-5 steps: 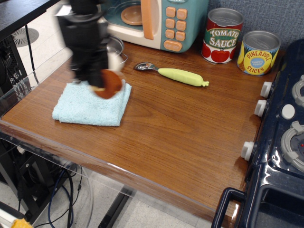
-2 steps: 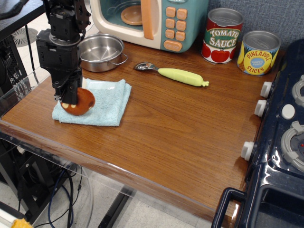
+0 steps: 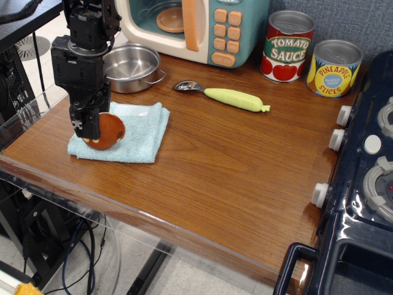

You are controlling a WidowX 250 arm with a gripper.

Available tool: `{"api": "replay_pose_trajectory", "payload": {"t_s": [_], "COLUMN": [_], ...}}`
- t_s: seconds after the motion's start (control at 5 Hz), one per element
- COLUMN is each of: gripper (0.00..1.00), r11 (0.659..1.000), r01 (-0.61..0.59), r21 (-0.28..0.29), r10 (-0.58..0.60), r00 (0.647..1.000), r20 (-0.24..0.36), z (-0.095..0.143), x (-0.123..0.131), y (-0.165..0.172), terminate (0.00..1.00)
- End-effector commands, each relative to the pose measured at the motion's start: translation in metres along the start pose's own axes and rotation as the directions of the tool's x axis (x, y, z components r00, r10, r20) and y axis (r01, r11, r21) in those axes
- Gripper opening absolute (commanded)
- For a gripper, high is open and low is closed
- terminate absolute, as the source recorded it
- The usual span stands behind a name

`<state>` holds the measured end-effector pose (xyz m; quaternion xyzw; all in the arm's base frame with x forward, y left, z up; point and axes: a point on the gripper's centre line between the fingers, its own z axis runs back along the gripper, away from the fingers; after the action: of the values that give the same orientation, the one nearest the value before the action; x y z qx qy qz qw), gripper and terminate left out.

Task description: Place the mushroom on top of the blue rag.

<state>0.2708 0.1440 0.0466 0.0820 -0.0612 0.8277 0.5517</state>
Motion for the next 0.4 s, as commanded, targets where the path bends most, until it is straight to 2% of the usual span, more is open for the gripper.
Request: {"api": "replay_pose_trajectory", "payload": {"t_s": [0.0, 0.2], "gripper": [1.00, 1.00], "r11": [0.995, 0.993], "r01": [-0.029, -0.013], "r21": [-0.090, -0.118], "r10": [0.027, 0.002], "r00": [0.999, 0.996], "r20": [-0.024, -0.086], "z": [0.049, 0.077], "x": [0.000, -0.001], "y": [0.003, 0.002], "terminate": [0.00, 0.00]}}
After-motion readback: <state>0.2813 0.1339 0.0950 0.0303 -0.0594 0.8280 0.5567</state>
